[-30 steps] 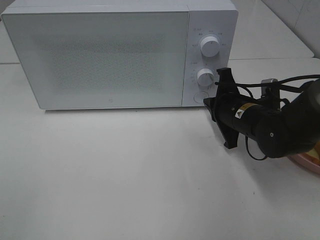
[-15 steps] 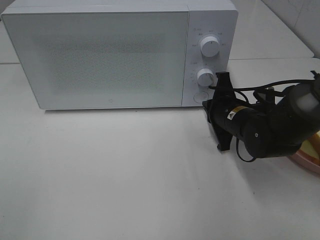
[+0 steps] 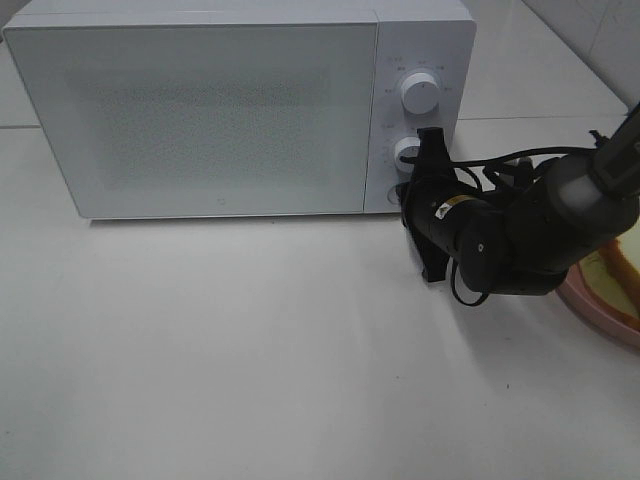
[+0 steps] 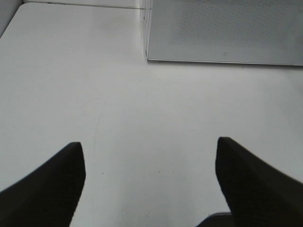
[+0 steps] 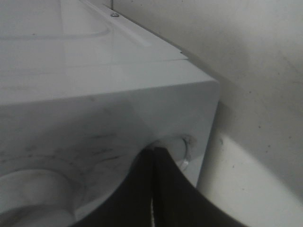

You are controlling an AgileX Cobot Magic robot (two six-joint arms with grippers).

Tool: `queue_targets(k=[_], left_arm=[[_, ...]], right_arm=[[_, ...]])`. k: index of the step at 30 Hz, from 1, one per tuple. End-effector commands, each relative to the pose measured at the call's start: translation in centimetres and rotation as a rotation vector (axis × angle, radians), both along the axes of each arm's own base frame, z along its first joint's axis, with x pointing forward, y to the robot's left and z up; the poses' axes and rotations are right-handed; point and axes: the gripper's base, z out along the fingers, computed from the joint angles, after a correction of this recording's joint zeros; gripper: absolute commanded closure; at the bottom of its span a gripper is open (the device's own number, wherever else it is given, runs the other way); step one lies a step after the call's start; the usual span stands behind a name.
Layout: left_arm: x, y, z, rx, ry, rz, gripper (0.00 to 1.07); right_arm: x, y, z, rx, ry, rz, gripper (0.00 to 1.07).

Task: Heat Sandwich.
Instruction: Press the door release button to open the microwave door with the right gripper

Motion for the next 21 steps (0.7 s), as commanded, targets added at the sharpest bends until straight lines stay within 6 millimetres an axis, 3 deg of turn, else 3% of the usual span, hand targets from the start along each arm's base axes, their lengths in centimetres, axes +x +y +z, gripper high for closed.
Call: queue_targets(k=[1, 11, 21], left_arm=[[-0.1, 0.0, 0.1, -0.006, -0.023, 0.003, 0.34], [0.0, 0.0, 0.1, -0.007, -0.016, 0.004, 0.34], [0.0, 0.0, 0.1, -0.007, -0.016, 0.003, 0.34]], right_arm=[[1.2, 0.2, 0.4, 0.003, -0.059, -0.017, 1.06], [3.1, 0.4, 1.0, 0.035, -0.214, -0.091, 1.07], [3.4, -0.3, 2.2, 0.045, -0.355, -0.162, 1.07]])
